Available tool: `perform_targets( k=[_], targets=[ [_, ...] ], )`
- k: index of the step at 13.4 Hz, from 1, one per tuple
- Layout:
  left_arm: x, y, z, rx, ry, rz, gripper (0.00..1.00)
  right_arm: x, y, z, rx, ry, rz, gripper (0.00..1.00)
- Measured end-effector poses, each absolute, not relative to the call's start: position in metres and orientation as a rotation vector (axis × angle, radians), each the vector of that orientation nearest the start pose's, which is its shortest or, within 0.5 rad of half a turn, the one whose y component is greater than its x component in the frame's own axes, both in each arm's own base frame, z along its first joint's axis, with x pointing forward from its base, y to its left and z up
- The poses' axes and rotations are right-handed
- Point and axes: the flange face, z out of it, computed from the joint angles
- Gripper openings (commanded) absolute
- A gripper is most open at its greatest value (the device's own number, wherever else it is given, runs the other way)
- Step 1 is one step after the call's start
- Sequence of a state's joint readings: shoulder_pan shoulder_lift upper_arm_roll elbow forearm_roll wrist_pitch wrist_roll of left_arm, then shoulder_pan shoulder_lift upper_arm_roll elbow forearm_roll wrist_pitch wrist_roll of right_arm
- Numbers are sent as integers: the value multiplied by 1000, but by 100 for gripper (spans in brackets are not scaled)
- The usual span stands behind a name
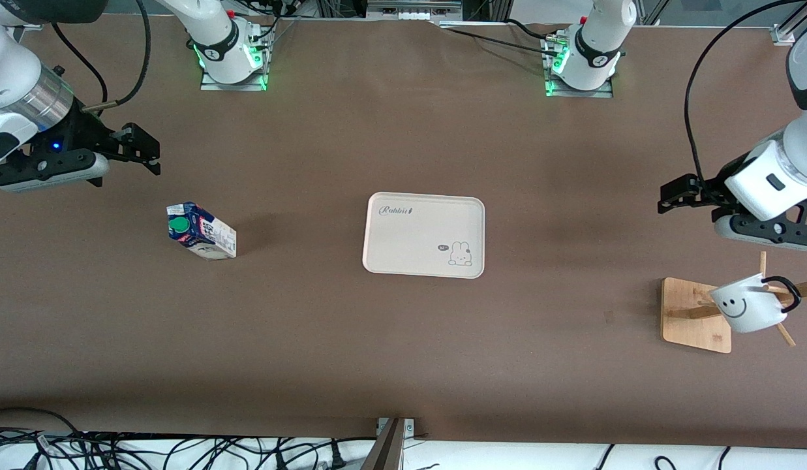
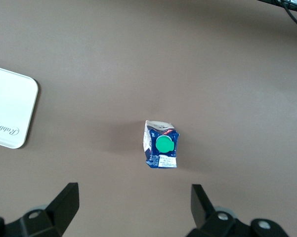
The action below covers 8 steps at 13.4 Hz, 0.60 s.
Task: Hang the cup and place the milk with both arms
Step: 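Open the left gripper and draw it back from the mug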
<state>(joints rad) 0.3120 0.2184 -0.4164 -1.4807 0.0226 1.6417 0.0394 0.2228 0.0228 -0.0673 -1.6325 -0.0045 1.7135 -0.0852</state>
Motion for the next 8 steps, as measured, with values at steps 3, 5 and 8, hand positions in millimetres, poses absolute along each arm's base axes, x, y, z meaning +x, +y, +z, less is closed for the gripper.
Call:
perform_targets(
  k=[3, 5, 8],
  targets=[
    [615, -34, 554, -3196, 213, 87, 100, 566, 90, 595, -3121, -380, -92, 100],
    [612, -30, 556, -3190, 201, 88, 100, 566, 90, 595, -3121, -380, -92, 100],
    [601, -20, 559, -3148, 145, 49, 100, 566, 90, 595, -3121, -381, -93, 100]
  ],
)
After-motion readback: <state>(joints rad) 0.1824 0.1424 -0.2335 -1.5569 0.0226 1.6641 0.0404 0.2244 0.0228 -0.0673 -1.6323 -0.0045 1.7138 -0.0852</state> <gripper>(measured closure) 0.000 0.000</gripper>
